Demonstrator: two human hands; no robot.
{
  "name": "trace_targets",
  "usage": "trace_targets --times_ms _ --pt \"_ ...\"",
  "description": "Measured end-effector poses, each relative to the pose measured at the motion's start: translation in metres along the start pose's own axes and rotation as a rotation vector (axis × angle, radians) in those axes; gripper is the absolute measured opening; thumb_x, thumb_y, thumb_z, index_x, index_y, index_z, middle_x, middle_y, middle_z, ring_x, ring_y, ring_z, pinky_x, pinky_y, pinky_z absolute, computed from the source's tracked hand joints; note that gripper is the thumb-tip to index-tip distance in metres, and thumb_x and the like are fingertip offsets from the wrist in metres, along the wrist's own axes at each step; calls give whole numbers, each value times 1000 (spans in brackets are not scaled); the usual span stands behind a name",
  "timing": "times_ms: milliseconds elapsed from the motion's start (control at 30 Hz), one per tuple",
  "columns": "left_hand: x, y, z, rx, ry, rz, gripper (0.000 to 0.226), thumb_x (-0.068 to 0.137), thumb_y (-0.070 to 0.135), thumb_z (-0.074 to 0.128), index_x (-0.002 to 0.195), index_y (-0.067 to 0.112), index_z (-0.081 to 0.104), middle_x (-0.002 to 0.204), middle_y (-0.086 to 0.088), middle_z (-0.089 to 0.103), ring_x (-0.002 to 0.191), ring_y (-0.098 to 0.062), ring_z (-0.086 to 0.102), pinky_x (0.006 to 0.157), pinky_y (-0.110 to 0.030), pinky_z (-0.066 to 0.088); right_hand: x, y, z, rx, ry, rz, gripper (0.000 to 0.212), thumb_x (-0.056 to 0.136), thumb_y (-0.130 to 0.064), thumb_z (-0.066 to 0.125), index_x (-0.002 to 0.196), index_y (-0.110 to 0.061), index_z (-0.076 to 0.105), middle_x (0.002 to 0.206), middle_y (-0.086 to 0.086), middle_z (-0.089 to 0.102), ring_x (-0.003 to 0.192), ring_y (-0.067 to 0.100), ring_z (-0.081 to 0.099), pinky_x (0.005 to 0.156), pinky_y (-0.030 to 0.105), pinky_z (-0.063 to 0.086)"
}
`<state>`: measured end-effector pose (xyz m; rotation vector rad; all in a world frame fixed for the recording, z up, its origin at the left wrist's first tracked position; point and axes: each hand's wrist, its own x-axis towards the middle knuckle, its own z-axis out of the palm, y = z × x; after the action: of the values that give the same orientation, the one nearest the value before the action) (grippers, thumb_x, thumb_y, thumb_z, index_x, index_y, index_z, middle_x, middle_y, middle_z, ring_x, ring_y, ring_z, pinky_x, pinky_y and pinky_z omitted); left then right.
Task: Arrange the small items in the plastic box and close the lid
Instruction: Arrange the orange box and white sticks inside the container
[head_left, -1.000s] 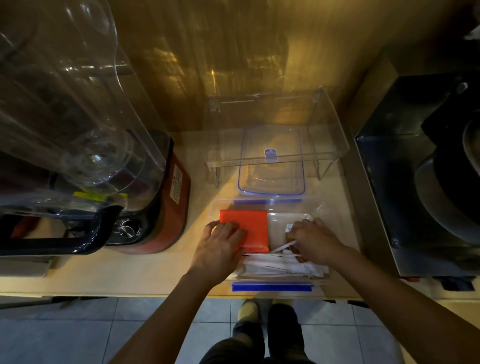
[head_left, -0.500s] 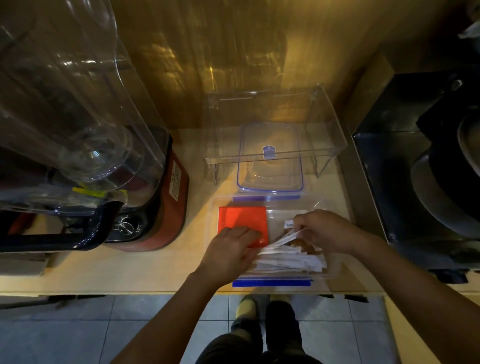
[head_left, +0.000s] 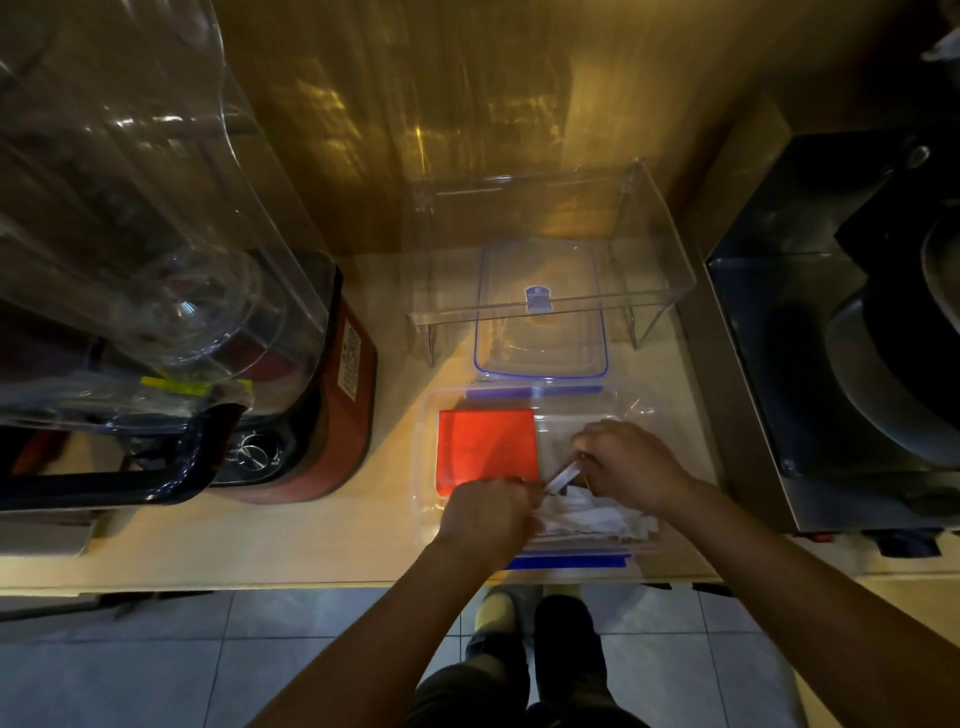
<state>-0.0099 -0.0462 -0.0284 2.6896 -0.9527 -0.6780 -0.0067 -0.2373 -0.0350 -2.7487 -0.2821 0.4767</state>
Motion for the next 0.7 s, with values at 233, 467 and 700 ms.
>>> trace_targets --times_ms 233,467,700 --pt "-1 -2 4 -48 18 -45 34 89 6 47 120 18 57 114 -11 65 98 -32 63 79 -38 51 28 -7 7 -417 -224 -147 23 83 -16 57 105 -21 64 119 5 57 117 24 43 98 39 31" --pt "-7 -14 8 -68 119 -125 21 93 18 47 108 22 62 105 -4 70 92 -26 66 81 -36 54 29 -7 -25 -363 -89 -174 20 86 -18 56 104 -23 64 113 0 64 112 20 52 95 36 36" --pt "-12 -21 -6 -304 225 -173 14 92 20 48 95 21 62 91 -4 70 81 -26 65 71 -35 52 7 -8 -60 23 -297 -22 11 82 -17 65 75 -25 63 71 -15 51 69 1 52 64 14 39"
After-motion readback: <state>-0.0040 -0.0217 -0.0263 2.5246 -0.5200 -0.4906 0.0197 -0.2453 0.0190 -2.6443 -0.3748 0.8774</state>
